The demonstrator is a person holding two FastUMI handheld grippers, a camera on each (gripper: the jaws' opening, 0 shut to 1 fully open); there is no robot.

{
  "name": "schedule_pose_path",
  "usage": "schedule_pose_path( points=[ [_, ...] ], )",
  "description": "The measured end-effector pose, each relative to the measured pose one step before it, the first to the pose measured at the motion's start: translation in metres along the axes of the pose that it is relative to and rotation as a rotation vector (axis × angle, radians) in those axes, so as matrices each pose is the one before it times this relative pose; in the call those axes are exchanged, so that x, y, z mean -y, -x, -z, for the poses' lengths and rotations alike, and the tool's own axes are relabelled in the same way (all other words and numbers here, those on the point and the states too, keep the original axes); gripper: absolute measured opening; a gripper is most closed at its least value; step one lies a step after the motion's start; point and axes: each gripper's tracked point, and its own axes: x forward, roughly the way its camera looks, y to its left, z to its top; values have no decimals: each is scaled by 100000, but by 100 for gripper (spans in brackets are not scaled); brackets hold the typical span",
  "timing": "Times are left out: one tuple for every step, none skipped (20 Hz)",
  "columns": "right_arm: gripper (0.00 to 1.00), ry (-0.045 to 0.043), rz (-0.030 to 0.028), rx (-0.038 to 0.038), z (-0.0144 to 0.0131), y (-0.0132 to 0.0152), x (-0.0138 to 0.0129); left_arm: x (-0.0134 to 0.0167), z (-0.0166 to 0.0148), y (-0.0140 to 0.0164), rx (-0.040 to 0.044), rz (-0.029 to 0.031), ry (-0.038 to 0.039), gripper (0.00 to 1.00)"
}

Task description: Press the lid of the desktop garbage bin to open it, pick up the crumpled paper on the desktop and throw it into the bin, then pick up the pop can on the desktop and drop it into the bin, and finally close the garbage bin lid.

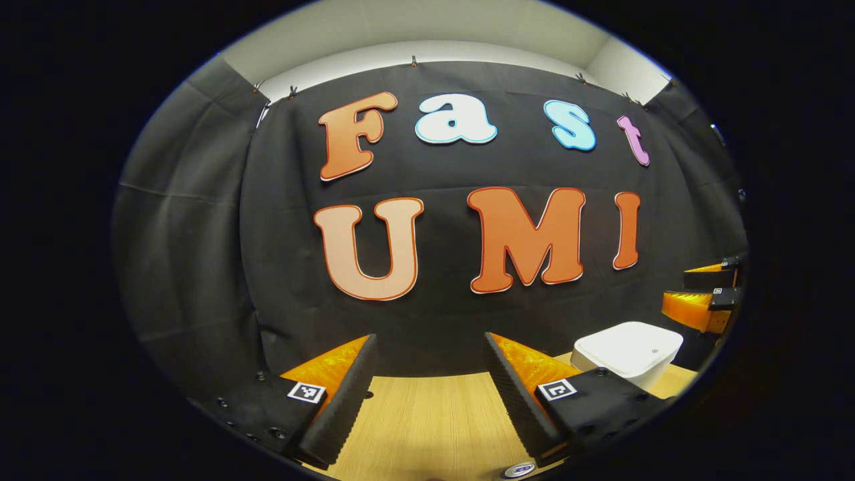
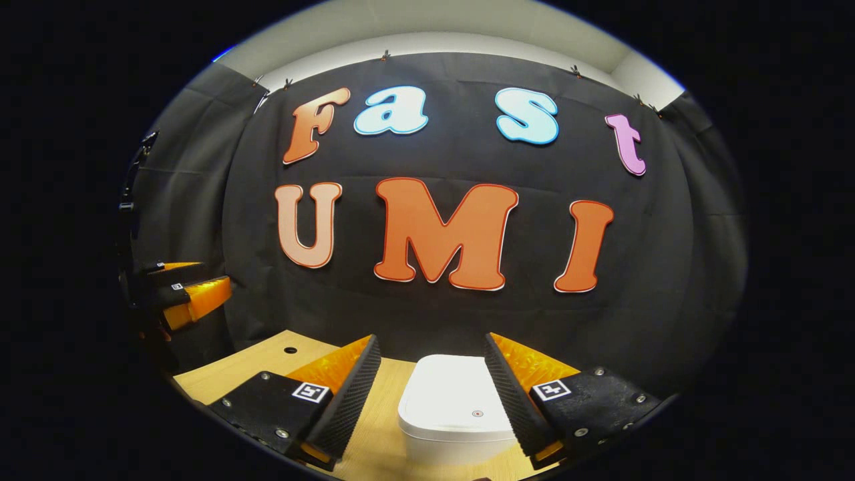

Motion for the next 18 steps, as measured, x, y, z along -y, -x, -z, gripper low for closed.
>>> schedule_pose_path(
  points=[
    [94,44,740,-555,44,-128,349,3,116,-26,-78,-150,-161,99],
    [92,-204,939,-419,85,-104,597,-16,44,61,-36,-229,-125,100],
    [90,-344,855,-613,14,-180,445,-34,48,59,-208,-98,-147,99],
    [87,-519,460,-797,139,-90,357,83,-7,47,-162,-241,-177,99],
    [85,-488,-41,-946,97,-120,248,-32,179,34,-133,-247,-103,99],
    [79,-423,135,-811,183,-179,424,-84,1,-2,-168,-254,-70,99],
    [76,-360,595,-638,97,-238,442,-42,132,37,-294,-273,-118,99],
    [70,-461,422,-759,209,-163,367,-16,92,-73,-401,-454,-205,99],
    [70,-426,200,-979,258,-154,312,-125,182,100,-391,-440,-55,99],
    [58,-482,-67,-965,265,-240,181,-83,66,-76,-535,-507,45,99],
    [53,-239,189,-1296,378,-279,287,14,162,18,-461,-359,93,99],
    [43,-44,95,-1262,525,-162,192,39,124,-5,-419,-250,-35,99],
    [34,527,817,-872,357,-249,344,74,104,3,-410,-329,-160,99],
    [20,945,656,-702,307,-191,233,69,100,5,-433,-282,-306,99],
    [14,915,324,-712,388,-180,201,46,68,69,-254,-321,-254,99],
    [8,597,-1,-760,416,-232,117,103,162,-2,-470,-176,-217,100],
    [5,161,434,-792,385,-261,222,-37,223,40,-492,-447,-270,99],
    [2,-472,-385,-1006,489,-195,11,107,31,75,-401,-275,-135,100]
  ],
)
